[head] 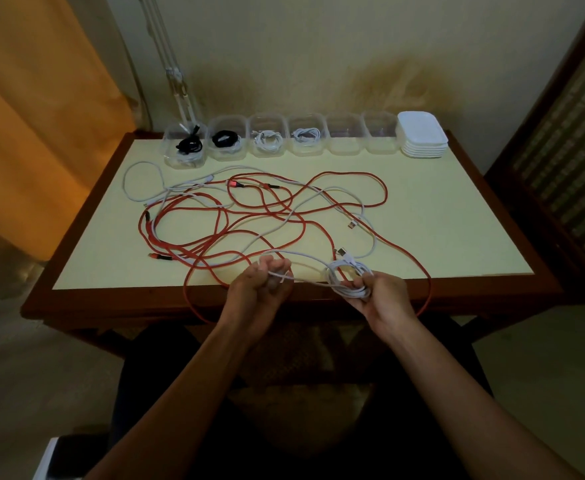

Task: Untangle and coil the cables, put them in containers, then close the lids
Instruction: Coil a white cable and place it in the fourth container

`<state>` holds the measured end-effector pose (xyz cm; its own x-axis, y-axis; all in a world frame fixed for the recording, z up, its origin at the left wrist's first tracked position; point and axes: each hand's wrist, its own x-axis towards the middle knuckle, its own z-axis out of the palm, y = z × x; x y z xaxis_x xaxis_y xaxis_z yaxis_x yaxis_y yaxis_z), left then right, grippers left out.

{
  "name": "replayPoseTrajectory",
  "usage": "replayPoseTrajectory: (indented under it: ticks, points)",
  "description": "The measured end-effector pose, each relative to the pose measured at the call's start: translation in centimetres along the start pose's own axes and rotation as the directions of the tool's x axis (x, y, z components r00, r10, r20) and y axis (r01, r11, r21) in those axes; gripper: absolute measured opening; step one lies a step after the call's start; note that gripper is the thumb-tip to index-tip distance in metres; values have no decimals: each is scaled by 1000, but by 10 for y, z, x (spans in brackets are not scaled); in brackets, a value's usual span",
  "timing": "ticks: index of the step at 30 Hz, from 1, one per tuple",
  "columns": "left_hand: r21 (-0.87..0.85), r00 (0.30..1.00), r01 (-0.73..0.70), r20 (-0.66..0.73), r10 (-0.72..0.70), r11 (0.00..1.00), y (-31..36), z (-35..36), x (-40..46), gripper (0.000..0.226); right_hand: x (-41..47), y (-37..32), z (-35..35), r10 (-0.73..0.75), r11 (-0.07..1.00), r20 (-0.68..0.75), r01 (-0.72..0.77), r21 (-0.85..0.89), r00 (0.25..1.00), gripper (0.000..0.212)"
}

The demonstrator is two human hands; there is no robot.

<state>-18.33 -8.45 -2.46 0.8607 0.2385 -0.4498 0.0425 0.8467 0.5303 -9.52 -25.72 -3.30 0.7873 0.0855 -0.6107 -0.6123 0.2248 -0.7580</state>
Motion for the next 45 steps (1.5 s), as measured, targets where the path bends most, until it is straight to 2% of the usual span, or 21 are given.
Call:
replayPoseTrajectory:
  ticks: [2, 7, 9, 12, 15, 18, 21, 23, 25, 27, 29, 30, 31, 32, 33, 35, 37, 38, 41, 45]
  points:
    - [-53, 999, -25, -49, 22, 998, 0, 2, -1, 25, 2, -1, 1, -52, 999, -22, 52, 2, 998, 23]
    - [-120, 993, 29, -113, -42, 992, -3, -7, 5, 22, 0, 5, 9, -220, 950, -66, 198, -240, 973, 28]
    - [-101, 999, -10, -36, 6, 995, 2, -10, 6, 15, 3, 8, 10, -257, 923, -90, 217, -318, 962, 31]
    - [-85, 994, -76, 72, 82, 993, 12, -11, 4, 8, 6, 6, 6, -256, 928, -124, 207, -310, 959, 33]
    - [46, 997, -55, -58, 58, 997, 17, -5, 0, 14, 5, 5, 5, -231, 939, -93, 198, -280, 968, 31]
    - [381, 986, 29, -165, 37, 924, 17, -2, -5, 19, 4, 0, 2, -200, 972, -38, 193, -135, 979, 31]
    - [683, 999, 23, -45, 11, 730, 20, -7, -8, 22, 3, -9, -2, -191, 982, 62, 191, 8, 980, 28]
    - [834, 995, 51, 2, -95, 549, 21, -7, -9, 20, 1, -12, -3, -190, 982, 123, 186, 41, 974, 27]
    - [944, 976, 118, -53, -213, 309, 20, -7, -5, 19, -2, -12, -2, -195, 981, 179, 194, 19, 964, 27]
    - [983, 962, 158, -131, -240, 96, 16, -13, 0, 21, -7, -9, 1, -202, 971, 215, 224, -80, 955, 27]
    - [982, 988, 120, -132, -75, -149, 11, -21, 6, 22, -11, -4, 4, -219, 944, 211, 262, -202, 953, 28]
    - [945, 995, 93, -77, 64, -312, 9, -26, 8, 24, -12, -1, 5, -233, 924, 198, 280, -259, 952, 29]
    - [900, 980, 77, 10, 197, -429, 7, -29, 9, 26, -13, 2, 6, -245, 904, 177, 291, -312, 953, 31]
    - [889, 955, 40, 100, 278, -455, 5, -29, 8, 28, -15, 4, 8, -253, 889, 158, 294, -351, 954, 32]
    - [911, 943, -43, 172, 283, -410, 3, -27, 6, 28, -16, 5, 8, -255, 876, 141, 291, -385, 957, 32]
    - [945, 951, -248, 280, 133, -214, -1, -18, 4, 24, -17, 8, 9, -246, 857, 127, 277, -434, 961, 29]
    - [933, 932, -361, 360, -29, -14, -5, -9, -3, 20, -18, 10, 11, -220, 851, 119, 251, -461, 968, 28]
    - [920, 918, -389, 391, -64, 46, -6, -6, -5, 19, -18, 9, 11, -211, 851, 110, 238, -469, 971, 29]
    - [913, 915, -387, 397, -71, 130, -4, -8, -5, 17, -18, 3, 11, -179, 871, 80, 196, -450, 981, 32]
    - [931, 938, -344, 347, -4, 126, -3, -15, -2, 16, -22, -3, 7, -113, 942, 100, 139, -305, 989, 24]
